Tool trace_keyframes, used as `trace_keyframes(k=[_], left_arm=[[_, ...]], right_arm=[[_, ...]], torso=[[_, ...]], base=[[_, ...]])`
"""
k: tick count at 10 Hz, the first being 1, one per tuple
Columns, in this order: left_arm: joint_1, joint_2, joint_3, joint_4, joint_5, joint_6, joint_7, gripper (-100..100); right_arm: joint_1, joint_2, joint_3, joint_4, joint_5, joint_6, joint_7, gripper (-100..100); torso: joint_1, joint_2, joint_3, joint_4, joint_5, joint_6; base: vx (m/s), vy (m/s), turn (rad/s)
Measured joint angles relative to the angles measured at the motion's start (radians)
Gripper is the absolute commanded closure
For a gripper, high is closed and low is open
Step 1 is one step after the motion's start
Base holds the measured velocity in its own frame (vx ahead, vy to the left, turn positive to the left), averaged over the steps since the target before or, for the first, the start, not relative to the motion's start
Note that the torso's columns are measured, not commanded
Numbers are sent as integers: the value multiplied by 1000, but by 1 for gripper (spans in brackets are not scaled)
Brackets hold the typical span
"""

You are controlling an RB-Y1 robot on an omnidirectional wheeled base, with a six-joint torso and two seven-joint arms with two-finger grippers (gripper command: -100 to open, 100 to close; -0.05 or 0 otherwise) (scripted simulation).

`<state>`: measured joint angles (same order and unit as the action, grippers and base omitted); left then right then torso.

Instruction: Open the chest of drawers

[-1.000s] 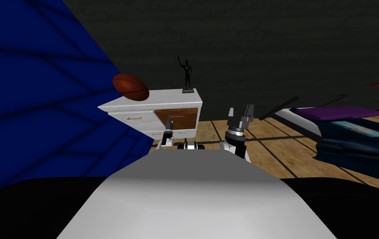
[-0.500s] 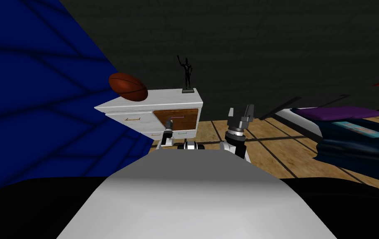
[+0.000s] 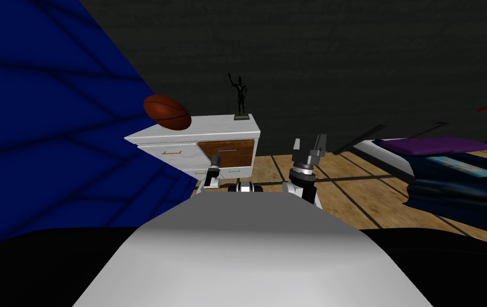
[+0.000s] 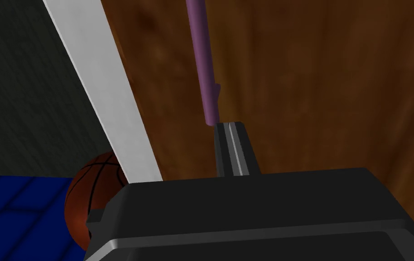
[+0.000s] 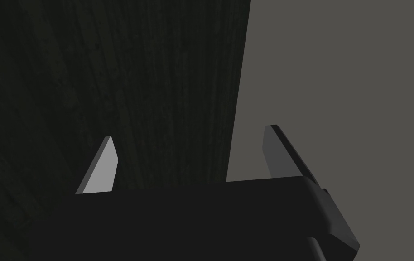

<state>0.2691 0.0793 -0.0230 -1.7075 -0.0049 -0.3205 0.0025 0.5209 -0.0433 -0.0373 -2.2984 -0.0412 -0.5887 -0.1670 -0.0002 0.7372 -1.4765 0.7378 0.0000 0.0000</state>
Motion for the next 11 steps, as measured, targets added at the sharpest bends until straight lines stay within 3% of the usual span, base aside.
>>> trace_keyframes(k=[3,6,11], left_arm=[[1,58,0,-9,1,15,1,-100],[1,79,-3,-39,0,63,-1,-100],[3,-15,-5,-81,0,107,-1,-100]], right_arm=[[0,0,0,0,0,0,0,0],[0,0,0,0,0,0,0,0],[0,0,0,0,0,0,0,0]], torso=[[0,2,1,1,0,0],[-1,1,1,0,0,0],[1,1,0,0,0,0]], base=[[1,-22,-3],[-8,-57,-4],[0,-15,-1]])
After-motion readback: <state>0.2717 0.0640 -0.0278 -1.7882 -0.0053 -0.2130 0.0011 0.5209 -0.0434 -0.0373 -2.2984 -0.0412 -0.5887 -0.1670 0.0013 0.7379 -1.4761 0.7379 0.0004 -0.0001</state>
